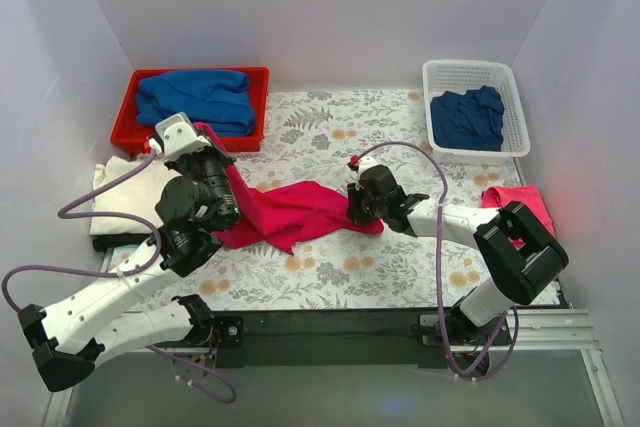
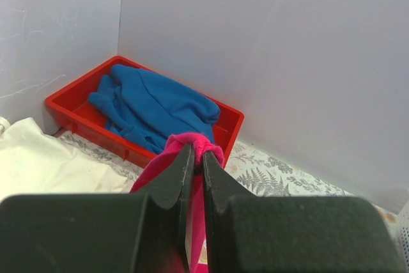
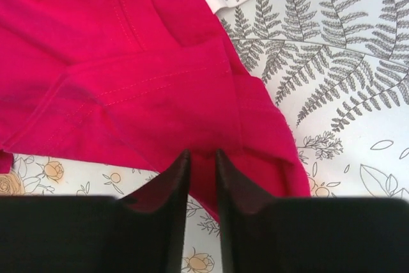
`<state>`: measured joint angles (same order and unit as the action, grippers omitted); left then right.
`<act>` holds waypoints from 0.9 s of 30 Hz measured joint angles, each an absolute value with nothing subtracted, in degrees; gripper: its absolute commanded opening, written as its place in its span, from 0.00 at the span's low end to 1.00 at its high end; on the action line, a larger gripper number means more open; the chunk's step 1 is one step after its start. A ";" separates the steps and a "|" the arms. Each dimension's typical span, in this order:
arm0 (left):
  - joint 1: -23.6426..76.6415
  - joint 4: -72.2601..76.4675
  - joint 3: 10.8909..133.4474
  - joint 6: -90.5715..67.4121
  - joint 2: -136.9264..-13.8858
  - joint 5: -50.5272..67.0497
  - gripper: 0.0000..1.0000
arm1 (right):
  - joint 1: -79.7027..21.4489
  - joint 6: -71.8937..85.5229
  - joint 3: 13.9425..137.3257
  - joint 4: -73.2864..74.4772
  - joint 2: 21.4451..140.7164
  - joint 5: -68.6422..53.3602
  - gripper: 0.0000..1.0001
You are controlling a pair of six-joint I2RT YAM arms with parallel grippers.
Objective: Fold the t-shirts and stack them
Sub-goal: Flatten out the tshirt
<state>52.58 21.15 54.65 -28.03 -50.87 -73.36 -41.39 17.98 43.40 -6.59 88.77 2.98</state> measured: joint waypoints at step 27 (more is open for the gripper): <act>52.58 19.20 53.98 -30.87 -50.72 -73.32 0.00 | -44.45 20.23 42.22 7.99 75.83 9.10 0.41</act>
<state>52.58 19.20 53.98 -30.87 -50.72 -73.32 -44.45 20.23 42.22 7.99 75.83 9.10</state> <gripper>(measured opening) 0.039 0.335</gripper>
